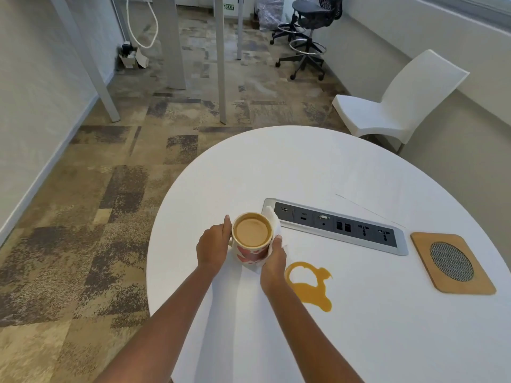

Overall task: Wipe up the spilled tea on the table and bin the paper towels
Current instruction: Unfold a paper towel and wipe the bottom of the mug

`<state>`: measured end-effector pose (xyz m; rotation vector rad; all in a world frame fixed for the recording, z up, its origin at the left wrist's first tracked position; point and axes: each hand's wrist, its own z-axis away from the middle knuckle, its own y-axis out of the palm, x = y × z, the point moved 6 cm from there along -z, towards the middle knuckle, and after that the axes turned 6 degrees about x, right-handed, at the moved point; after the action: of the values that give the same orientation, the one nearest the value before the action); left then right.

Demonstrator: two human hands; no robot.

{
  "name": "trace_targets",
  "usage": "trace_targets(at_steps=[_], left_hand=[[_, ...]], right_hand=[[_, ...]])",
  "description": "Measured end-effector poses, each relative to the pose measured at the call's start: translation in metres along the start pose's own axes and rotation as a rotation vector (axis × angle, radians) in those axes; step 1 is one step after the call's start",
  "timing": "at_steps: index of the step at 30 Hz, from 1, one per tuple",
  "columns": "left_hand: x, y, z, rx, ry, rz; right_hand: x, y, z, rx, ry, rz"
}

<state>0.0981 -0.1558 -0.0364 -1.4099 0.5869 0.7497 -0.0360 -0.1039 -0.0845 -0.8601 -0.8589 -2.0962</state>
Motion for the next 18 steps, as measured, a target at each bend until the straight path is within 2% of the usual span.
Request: trace_targets(at_steps=[6,10,18], left_hand=[[-0.002,0.000,0.001,0.012,-0.008,-0.018],[-0.001,0.000,0.000,0.008,0.005,-0.033],[-0.002,0.000,-0.002,0.031,0.037,-0.096]], right_hand=[[-0.006,-0.005,0.024,-0.273,-0.118,0.169],[-0.010,-0.005,0.035,-0.310,-0.135,0.225],[-0.016,0.007,0.042,-0.345,-0.049,0.199]])
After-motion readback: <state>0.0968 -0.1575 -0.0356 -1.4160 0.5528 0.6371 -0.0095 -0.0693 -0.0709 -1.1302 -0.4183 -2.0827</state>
